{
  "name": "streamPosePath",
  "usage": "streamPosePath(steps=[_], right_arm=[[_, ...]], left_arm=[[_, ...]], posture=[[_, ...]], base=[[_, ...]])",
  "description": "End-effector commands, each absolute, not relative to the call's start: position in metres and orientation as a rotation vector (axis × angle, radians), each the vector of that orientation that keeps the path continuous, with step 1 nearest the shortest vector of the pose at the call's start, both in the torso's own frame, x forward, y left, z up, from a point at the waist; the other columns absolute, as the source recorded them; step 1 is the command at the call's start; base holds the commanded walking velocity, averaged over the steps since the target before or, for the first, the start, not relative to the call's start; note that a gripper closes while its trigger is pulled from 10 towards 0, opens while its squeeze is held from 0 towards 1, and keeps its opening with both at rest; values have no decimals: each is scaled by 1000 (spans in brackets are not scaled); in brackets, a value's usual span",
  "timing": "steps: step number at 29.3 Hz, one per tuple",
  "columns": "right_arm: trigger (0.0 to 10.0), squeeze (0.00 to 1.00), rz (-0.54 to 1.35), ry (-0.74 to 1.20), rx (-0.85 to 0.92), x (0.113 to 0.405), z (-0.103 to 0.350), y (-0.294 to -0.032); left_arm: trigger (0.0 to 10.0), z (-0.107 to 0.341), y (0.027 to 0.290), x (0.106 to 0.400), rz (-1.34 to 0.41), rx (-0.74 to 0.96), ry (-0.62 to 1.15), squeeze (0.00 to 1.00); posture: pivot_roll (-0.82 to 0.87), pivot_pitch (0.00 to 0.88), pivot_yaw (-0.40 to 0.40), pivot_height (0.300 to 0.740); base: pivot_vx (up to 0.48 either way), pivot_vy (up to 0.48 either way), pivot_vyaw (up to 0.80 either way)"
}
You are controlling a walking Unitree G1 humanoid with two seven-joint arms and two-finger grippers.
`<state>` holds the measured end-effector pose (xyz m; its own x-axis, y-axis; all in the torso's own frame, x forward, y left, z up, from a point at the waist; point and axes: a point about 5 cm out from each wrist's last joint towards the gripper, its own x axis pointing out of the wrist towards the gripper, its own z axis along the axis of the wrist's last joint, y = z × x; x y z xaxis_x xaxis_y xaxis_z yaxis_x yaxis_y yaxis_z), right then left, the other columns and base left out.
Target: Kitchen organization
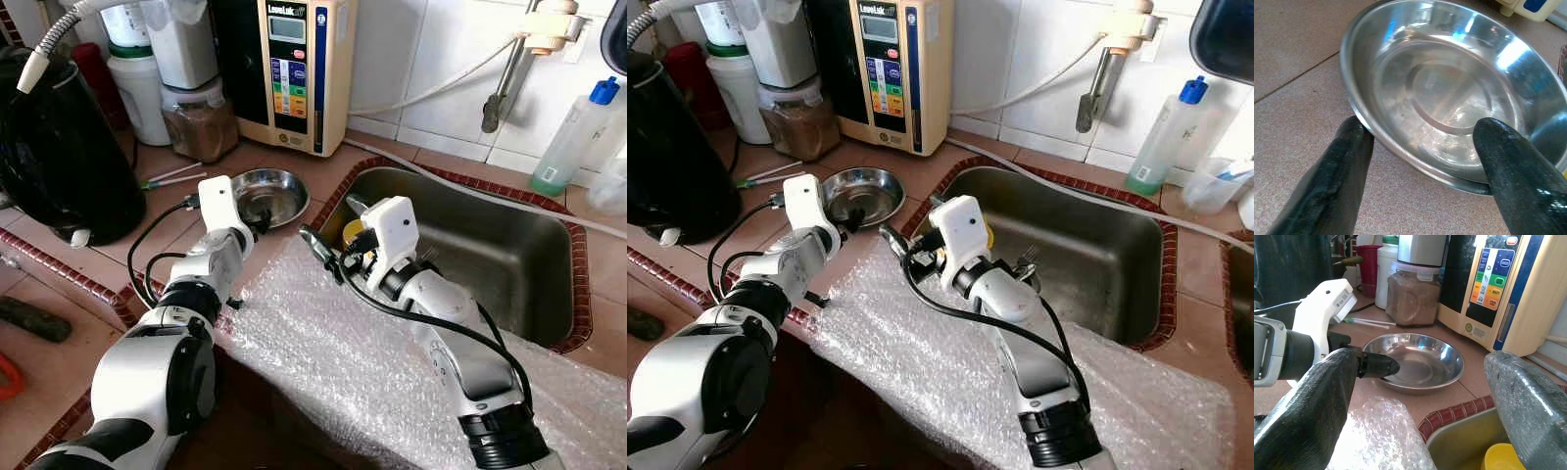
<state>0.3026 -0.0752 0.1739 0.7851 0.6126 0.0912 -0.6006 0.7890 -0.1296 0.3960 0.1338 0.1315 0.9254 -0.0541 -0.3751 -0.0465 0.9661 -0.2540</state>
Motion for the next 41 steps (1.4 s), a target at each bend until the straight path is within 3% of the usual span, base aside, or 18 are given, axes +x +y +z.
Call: streamPosePath(steps=[1,28,41], right_arm=[[10000,200,661,-149,-104,300,179,-74],[10000,184,675,-58,-198,309,169,-80],[10000,184,666,-55,-205,312,168,-79]], left_arm=[[0,133,135,397,12,-274,399,0],[0,121,169,390,145,-302,424,0],[0,140,184,393,183,-233,225,0]], posture=[[29,0,65,740],[43,0,37,740],[52,0,32,740]], base=[[0,0,0],[0,0,0],[0,0,0]])
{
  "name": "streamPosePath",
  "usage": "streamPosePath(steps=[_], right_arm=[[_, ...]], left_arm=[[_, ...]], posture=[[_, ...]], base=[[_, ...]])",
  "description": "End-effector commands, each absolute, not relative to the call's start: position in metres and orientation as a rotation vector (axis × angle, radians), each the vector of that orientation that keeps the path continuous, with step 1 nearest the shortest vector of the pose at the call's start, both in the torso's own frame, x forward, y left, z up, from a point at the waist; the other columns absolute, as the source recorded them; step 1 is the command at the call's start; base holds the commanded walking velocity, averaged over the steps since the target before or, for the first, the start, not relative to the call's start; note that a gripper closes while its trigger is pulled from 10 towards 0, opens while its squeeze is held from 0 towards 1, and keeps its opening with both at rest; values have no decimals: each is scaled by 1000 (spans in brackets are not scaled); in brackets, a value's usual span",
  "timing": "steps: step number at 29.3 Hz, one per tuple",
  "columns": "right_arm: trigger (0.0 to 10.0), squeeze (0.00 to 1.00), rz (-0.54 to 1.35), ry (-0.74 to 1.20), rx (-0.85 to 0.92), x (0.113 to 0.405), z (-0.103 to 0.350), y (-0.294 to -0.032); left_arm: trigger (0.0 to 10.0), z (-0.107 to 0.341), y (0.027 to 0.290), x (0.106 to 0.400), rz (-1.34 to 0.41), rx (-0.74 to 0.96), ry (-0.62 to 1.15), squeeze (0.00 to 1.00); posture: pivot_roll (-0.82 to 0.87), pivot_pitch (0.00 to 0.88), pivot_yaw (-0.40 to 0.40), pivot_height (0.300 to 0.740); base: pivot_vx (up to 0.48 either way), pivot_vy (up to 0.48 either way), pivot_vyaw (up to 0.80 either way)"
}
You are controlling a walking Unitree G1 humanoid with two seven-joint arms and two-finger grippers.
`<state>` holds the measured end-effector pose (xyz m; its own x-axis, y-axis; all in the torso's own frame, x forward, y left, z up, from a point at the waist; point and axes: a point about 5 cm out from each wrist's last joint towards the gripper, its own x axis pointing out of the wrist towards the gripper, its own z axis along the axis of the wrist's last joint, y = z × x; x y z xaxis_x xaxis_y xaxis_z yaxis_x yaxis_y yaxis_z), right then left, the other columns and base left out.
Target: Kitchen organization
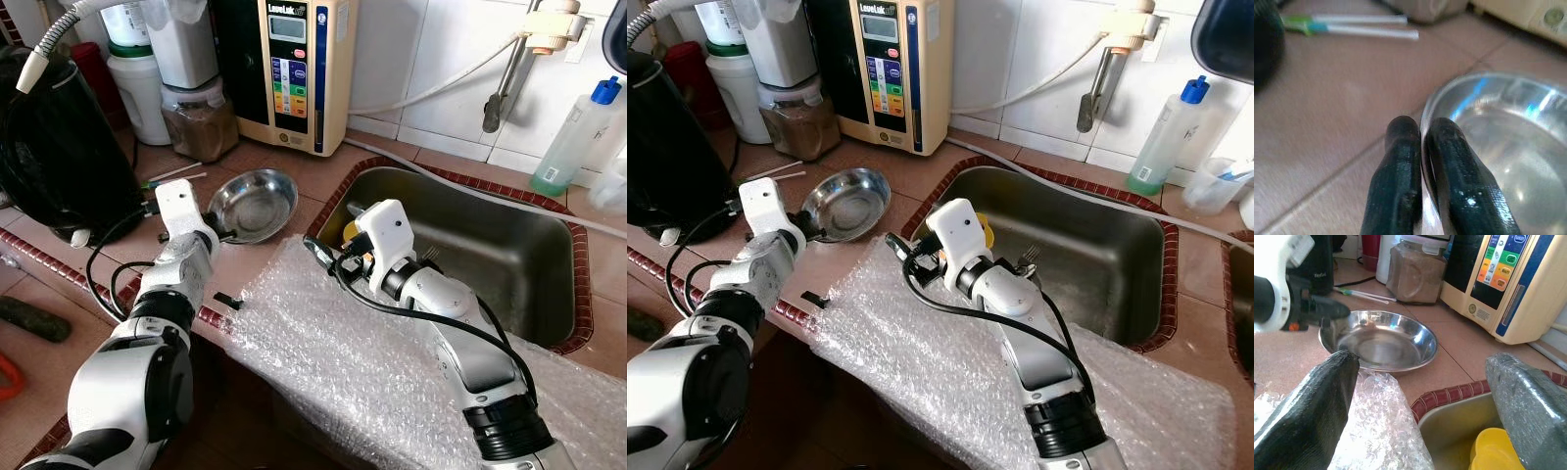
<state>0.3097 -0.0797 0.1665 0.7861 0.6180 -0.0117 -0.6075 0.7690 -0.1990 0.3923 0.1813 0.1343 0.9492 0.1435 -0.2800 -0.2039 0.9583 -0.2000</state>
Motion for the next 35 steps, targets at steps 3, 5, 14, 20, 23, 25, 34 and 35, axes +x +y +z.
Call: streamPosePath(steps=[3,5,14,20,23,25,34,35], right_arm=[[10000,184,660,-56,-205,314,168,-80],[10000,188,660,-56,-204,315,167,-79],[10000,188,654,-65,-203,320,169,-78],[10000,184,655,-65,-207,321,168,-78],[10000,188,658,-69,-207,322,169,-76],[10000,184,659,-71,-209,322,169,-76],[10000,184,661,-70,-217,321,168,-77],[10000,184,661,-70,-217,321,167,-77]], left_arm=[[0,147,184,393,197,-176,147,0],[0,147,183,392,194,-193,137,0],[9882,138,182,385,196,-240,143,1000],[10000,148,182,388,189,-289,119,1000],[10000,151,178,391,172,-299,143,1000],[10000,152,174,393,150,-303,156,1000],[10000,148,166,394,111,-317,262,1000],[10000,147,165,394,109,-314,269,1000]], posture=[[58,0,27,740],[62,0,25,740],[70,0,17,740],[73,0,12,740],[71,0,14,740],[71,0,14,740],[68,0,11,740],[68,0,10,740]], base=[[0,0,0],[0,0,0],[0,0,0],[0,0,0],[0,0,0],[0,0,0],[0,0,0],[0,0,0]])
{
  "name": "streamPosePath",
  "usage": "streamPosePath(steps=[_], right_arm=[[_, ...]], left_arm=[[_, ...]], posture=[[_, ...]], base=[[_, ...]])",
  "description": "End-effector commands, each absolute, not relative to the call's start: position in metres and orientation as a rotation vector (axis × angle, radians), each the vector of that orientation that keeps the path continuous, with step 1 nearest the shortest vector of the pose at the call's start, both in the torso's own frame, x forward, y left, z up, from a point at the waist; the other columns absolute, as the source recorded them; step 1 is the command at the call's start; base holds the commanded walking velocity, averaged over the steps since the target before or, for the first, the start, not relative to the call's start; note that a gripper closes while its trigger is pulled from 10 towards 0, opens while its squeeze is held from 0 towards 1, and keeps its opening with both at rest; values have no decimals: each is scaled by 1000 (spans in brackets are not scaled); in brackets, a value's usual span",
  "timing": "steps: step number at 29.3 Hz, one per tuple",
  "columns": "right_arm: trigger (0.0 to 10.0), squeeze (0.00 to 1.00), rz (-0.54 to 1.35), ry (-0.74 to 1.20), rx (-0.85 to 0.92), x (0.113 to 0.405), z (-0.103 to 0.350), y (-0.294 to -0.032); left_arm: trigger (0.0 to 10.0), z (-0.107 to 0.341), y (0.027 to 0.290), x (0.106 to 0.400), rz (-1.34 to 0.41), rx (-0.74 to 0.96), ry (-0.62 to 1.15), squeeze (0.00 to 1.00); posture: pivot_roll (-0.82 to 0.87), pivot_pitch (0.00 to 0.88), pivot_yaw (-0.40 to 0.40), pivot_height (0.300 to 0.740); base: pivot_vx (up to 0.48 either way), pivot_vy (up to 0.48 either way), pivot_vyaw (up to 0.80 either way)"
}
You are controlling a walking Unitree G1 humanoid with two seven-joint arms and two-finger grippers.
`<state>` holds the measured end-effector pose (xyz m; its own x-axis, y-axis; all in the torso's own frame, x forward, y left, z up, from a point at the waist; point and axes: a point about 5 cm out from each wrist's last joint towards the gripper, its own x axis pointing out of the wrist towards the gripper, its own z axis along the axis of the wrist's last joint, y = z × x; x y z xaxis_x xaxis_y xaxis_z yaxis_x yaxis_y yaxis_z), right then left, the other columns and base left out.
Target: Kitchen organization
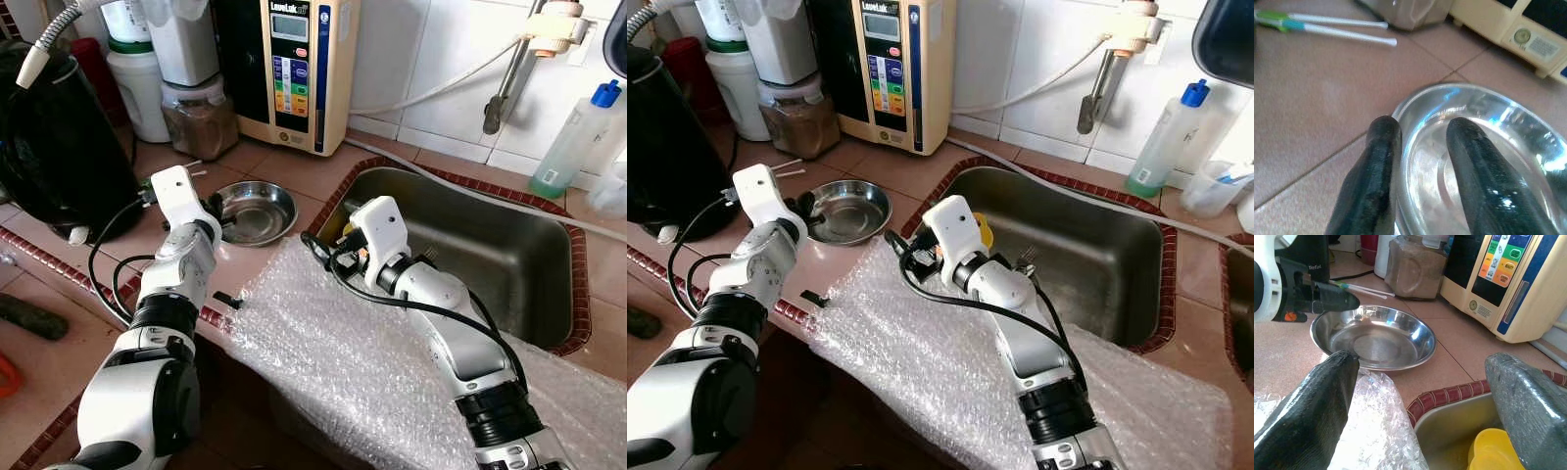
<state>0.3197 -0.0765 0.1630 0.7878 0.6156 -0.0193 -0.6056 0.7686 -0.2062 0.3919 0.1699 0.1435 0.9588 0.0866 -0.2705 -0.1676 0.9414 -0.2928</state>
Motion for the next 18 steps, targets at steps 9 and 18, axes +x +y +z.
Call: streamPosePath(steps=[9,18], right_arm=[[10000,188,667,-73,-219,321,168,-75],[10000,188,664,-71,-219,321,166,-76]], left_arm=[[10000,143,174,392,149,-308,300,1000],[10000,146,174,393,162,-259,293,67]], posture=[[71,0,9,740],[67,0,12,740]], base=[[0,0,0],[0,0,0]])
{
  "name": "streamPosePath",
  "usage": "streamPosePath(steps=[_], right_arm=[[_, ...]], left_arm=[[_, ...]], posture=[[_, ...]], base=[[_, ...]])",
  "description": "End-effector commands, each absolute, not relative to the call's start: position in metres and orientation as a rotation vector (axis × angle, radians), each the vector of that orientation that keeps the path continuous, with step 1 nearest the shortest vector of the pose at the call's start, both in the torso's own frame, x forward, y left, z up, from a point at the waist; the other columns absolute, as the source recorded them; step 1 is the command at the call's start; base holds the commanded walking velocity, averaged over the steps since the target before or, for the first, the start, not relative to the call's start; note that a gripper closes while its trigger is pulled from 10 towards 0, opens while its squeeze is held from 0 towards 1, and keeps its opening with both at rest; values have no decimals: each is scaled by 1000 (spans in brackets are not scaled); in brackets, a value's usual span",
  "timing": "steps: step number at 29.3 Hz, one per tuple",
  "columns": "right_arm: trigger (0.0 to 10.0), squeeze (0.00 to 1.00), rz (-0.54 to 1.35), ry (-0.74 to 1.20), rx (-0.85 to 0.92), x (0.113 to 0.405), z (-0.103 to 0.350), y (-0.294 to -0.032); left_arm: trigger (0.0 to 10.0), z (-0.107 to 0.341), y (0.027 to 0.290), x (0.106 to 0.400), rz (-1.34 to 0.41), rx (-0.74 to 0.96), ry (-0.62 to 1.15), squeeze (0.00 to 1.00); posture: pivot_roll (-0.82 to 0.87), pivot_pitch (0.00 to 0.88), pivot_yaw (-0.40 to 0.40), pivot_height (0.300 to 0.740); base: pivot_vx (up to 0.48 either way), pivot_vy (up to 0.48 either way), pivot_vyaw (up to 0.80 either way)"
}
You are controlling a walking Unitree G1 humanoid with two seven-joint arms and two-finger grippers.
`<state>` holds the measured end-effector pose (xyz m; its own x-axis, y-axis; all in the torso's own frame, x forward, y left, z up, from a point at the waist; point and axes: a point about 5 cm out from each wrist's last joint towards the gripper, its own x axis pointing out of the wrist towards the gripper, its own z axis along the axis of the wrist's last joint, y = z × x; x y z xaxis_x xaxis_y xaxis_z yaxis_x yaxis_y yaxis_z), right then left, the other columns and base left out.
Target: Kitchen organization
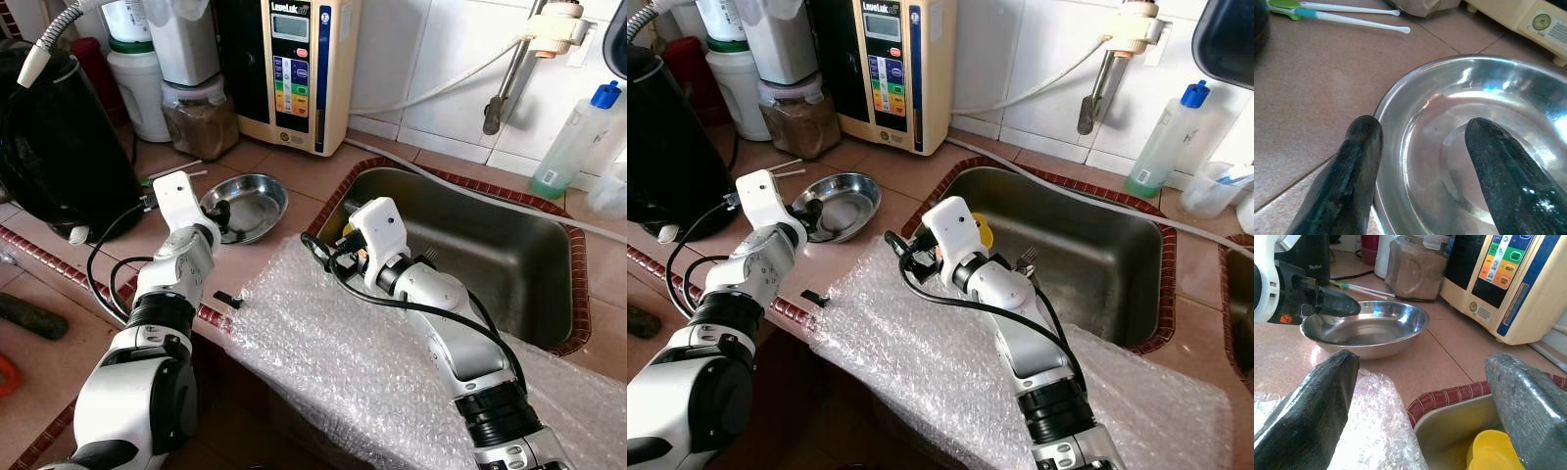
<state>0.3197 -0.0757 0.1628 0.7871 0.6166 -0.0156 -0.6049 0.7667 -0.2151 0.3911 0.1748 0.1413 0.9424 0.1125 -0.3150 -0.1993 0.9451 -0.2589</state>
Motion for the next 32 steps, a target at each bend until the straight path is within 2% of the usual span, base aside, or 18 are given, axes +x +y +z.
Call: streamPosePath(steps=[1,2,3,19,23,32], right_arm=[[10000,188,663,-71,-219,321,166,-76],[10000,188,663,-71,-219,321,166,-76],[10000,188,663,-71,-219,321,166,-76],[10000,188,670,-75,-218,321,166,-74],[10000,188,683,-60,-219,321,165,-74],[10000,184,688,-51,-224,320,163,-73]], left_arm=[[10000,148,174,393,159,-253,283,67],[10000,149,174,393,157,-250,277,67],[10000,151,174,394,159,-248,262,0],[10000,157,187,392,217,-201,251,0],[10000,142,178,389,174,-245,339,0],[10000,128,171,387,169,-251,393,0]], posture=[[67,0,12,740],[67,0,12,740],[67,0,12,740],[75,0,12,740],[76,0,8,740],[70,0,13,740]], base=[[0,0,0],[0,0,0],[0,0,0],[0,0,0],[0,0,0],[0,0,0]])
